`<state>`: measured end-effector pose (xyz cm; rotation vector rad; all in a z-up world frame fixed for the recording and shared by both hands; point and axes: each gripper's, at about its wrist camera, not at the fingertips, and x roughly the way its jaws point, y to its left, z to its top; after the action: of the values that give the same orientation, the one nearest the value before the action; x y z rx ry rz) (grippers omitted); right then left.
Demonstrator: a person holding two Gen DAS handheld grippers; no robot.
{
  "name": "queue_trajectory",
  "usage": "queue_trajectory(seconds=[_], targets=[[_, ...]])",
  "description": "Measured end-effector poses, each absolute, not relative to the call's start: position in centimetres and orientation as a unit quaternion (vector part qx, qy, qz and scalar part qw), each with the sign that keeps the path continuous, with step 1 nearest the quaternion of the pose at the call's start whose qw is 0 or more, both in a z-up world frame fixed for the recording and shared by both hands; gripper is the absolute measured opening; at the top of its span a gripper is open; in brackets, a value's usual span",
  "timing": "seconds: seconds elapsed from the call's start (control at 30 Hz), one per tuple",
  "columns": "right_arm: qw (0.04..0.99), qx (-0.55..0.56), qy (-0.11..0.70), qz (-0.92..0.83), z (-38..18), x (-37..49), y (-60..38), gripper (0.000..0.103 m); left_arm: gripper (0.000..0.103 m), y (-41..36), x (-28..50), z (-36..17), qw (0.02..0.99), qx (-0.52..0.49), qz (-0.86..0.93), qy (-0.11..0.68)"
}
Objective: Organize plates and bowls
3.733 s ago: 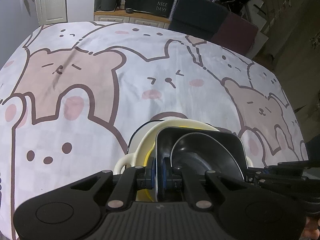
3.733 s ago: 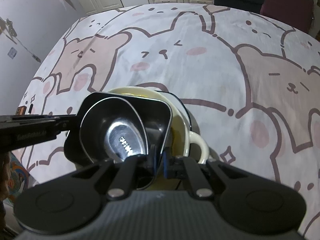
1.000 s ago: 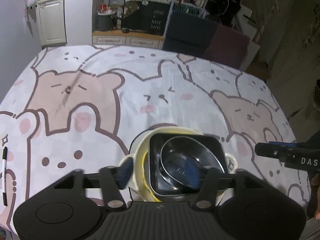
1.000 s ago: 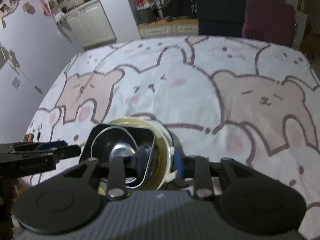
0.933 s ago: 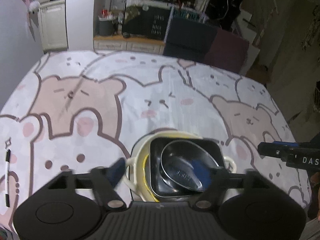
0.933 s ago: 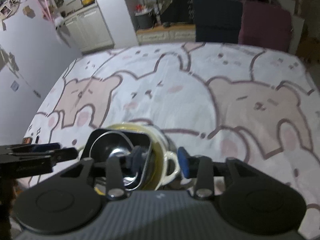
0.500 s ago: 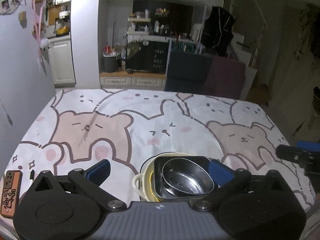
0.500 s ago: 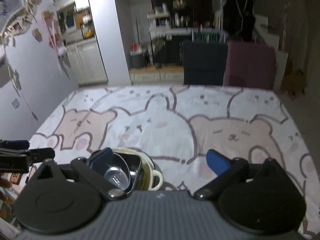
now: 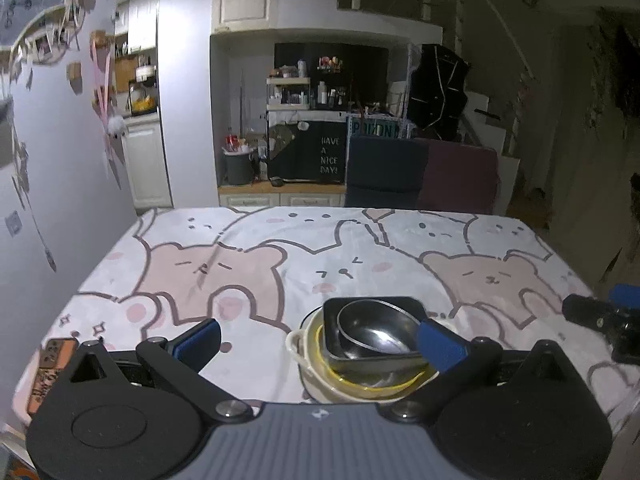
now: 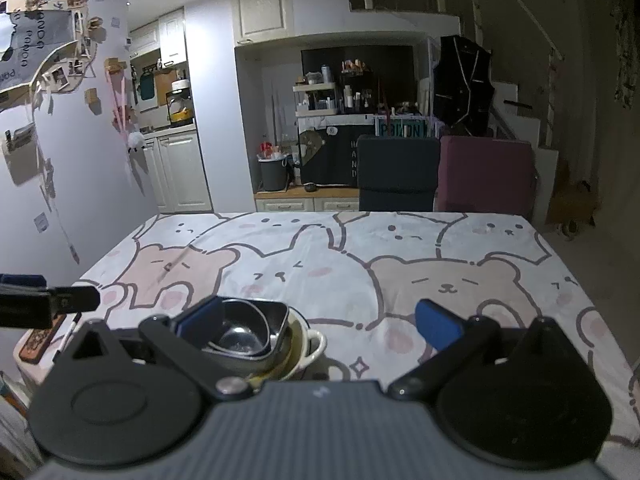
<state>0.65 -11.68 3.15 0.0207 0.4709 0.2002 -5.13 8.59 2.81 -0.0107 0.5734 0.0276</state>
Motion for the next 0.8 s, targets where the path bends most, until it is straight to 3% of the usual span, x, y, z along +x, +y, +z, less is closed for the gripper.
queue_trajectory(seconds=[0.8], targets=[[0.970, -0.011, 0.226, 0.094, -1.1, -3.8, -11.5, 0.103, 0.103, 7.5, -9.7, -0.8, 0.960, 0.025, -0.002, 0.278]])
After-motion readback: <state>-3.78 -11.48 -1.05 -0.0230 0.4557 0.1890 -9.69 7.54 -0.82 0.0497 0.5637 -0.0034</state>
